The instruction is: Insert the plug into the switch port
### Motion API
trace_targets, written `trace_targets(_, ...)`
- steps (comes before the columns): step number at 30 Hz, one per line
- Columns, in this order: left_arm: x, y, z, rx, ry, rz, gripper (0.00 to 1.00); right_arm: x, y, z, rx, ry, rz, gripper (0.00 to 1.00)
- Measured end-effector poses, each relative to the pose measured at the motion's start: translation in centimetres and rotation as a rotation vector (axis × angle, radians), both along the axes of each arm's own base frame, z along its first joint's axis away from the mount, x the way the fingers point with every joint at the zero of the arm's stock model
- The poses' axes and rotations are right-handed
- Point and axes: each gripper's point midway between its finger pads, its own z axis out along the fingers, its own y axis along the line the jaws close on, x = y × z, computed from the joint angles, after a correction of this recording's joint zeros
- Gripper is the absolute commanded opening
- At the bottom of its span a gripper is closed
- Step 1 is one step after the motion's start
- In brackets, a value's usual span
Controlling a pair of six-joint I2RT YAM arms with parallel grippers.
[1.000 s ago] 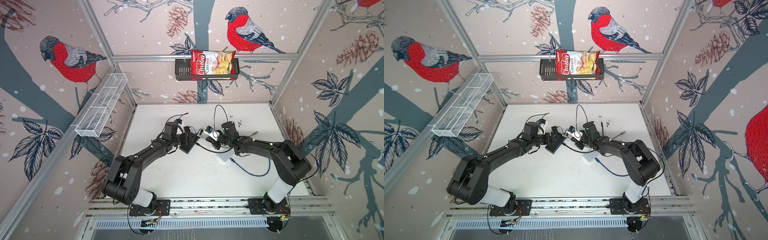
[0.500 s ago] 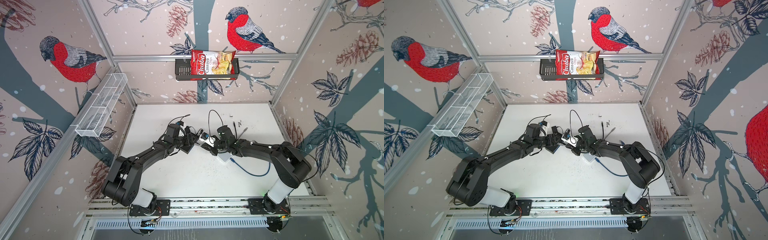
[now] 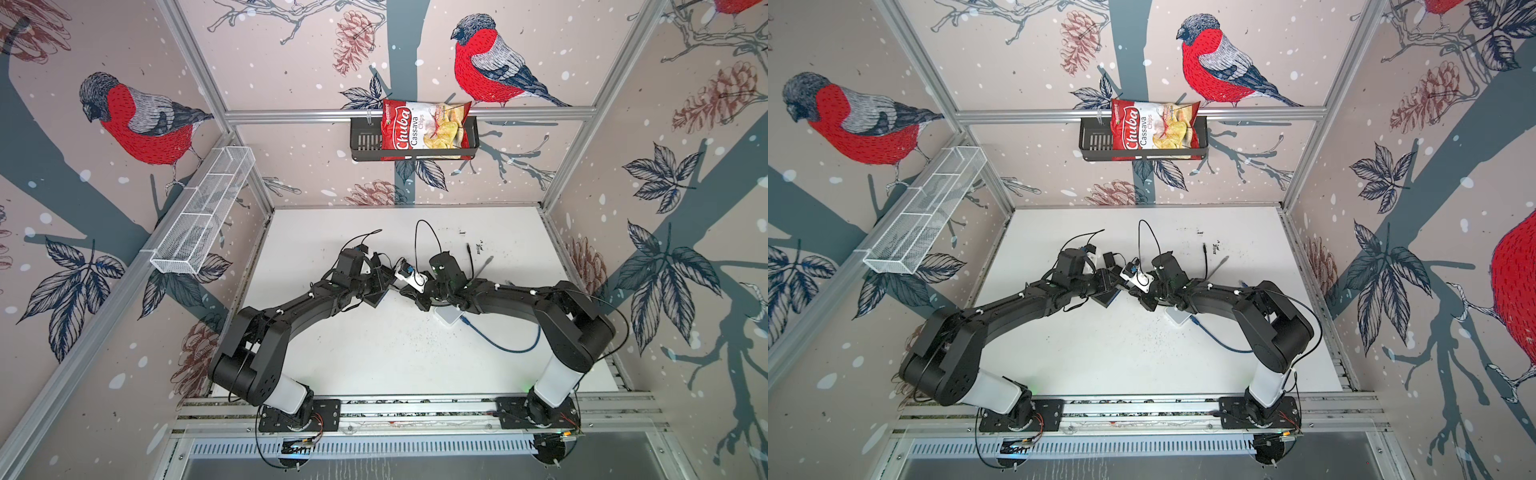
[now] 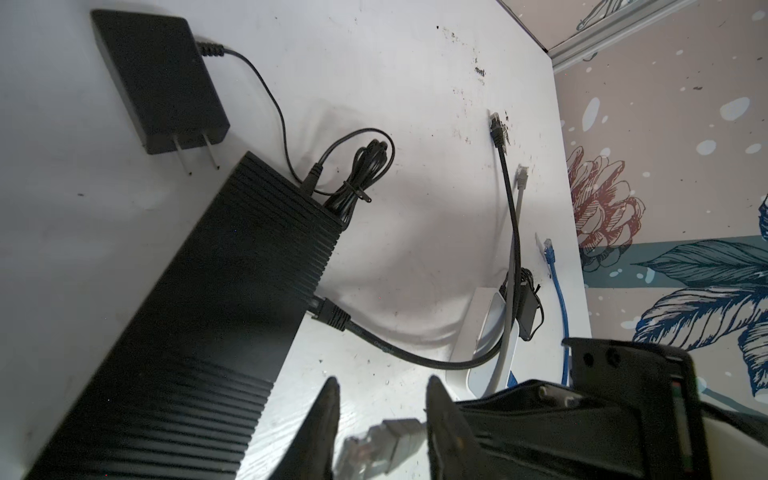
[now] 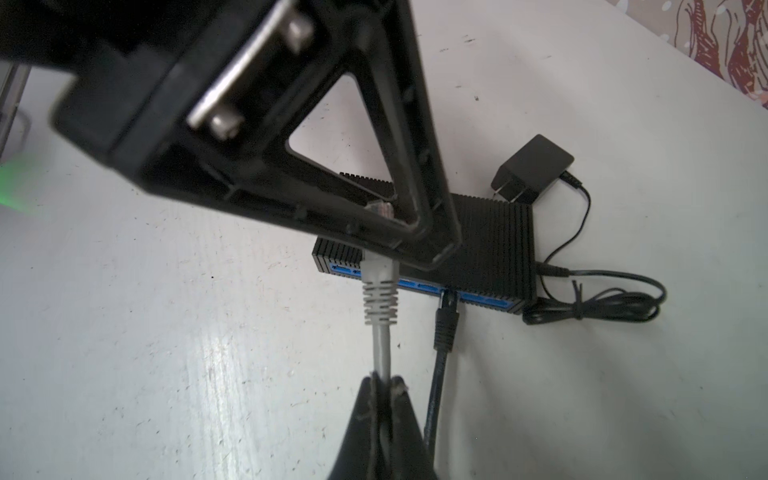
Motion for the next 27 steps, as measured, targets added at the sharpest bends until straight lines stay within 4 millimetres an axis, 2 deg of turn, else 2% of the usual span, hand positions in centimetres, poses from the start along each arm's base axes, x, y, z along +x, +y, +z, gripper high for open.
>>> trace_targets(9,0.1,-0.4,-0.6,-0.009,0.011,-0.007,0.20,0.2,0.2,-0.1,-0.005,0.002,-0.018,0.08)
trace_targets(13,0.1,-0.5,-0.4,-0.014,0.007,-0.012,0.19,0.2,0.2,-0.3,-0.007,0.003,-0.018,0.11)
trace_targets(19,-0.1,-0.8,-0.3,-0.026,0.010,-0.031,0.18,-0.1,0.8,0.0,0.011,-0.019,-0.007,0.23)
trace_targets(27,-0.2,-0.9,-0.1,-0.030,0.006,-0.036,0.17,0.5,1.1,0.0,0.023,-0.038,-0.034,0.24)
